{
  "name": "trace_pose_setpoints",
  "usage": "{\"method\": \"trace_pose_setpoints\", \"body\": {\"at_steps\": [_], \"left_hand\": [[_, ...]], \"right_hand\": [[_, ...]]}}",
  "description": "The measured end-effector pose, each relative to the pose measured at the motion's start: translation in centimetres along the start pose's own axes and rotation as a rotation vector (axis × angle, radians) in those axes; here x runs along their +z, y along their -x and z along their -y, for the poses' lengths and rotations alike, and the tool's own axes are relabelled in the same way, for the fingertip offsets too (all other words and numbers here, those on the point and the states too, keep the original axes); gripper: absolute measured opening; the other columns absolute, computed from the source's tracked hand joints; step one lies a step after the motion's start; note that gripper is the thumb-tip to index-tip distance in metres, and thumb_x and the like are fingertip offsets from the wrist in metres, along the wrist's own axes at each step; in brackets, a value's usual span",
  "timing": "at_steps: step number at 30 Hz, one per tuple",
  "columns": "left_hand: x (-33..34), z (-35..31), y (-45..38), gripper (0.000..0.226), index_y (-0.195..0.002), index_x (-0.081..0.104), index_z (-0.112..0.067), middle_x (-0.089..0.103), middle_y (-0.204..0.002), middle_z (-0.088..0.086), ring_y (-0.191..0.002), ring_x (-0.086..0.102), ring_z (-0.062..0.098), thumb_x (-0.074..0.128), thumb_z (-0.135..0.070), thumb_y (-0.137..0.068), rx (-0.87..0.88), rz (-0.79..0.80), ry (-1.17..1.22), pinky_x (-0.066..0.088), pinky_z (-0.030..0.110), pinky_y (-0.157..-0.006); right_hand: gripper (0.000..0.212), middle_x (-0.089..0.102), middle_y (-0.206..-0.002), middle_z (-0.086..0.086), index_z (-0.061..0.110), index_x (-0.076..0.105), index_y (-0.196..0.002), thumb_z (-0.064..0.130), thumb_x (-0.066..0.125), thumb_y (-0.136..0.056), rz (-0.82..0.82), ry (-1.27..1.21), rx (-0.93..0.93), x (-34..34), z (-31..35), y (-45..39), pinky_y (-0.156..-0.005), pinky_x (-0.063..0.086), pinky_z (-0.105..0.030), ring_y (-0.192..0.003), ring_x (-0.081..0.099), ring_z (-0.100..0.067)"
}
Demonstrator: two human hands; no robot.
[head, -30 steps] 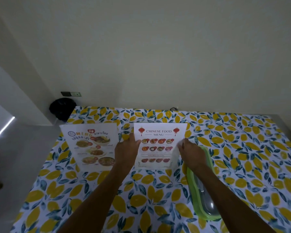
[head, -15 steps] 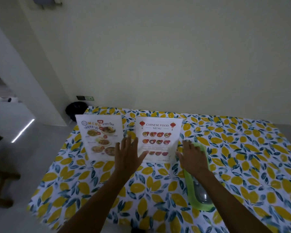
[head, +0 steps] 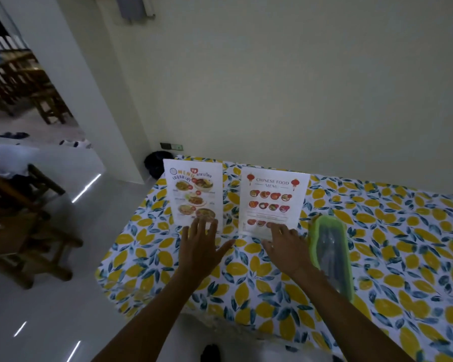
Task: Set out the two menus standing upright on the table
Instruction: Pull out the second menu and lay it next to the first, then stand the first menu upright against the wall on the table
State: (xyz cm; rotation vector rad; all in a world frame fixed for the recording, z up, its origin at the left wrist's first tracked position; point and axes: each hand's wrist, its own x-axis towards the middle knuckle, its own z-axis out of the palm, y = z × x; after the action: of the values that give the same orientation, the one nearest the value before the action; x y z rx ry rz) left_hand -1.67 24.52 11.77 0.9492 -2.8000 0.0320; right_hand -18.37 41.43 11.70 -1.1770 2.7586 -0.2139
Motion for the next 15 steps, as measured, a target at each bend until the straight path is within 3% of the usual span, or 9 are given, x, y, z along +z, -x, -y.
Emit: {"method": "trace_pose_setpoints", "body": {"at_steps": [7,15], "left_hand": [[-0.9,3.6,0.1,0.091,-0.15,0.028,-0.021,0.028,-0.158,0.012,-0.145,0.023,0.03,0.016,-0.082,-0.084,-0.08,0.075,-0.017,0.022,0.051,-0.115],[1.5,9.4,-4.3,0.085,-0.14,0.047,-0.018,0.049,-0.144,0.015,-0.132,0.045,0.034,0.025,-0.08,-0.086,-0.098,0.064,-0.007,0.04,0.054,-0.103]], "right_hand": [[0.058,0.058,-0.134,-0.013,0.018,0.044,-0.14,0.054,0.043,-0.095,0.018,-0.029,-0.068,0.7,3.3,-1.9,-0.094,0.049,-0.048,-0.12,0.054,-0.037],[0.059,0.058,-0.128,-0.013,0.013,0.041,-0.139,0.055,0.036,-0.097,0.058,0.01,-0.061,2.0,7.5,-7.2,-0.089,0.05,-0.046,-0.113,0.057,-0.035]]}}
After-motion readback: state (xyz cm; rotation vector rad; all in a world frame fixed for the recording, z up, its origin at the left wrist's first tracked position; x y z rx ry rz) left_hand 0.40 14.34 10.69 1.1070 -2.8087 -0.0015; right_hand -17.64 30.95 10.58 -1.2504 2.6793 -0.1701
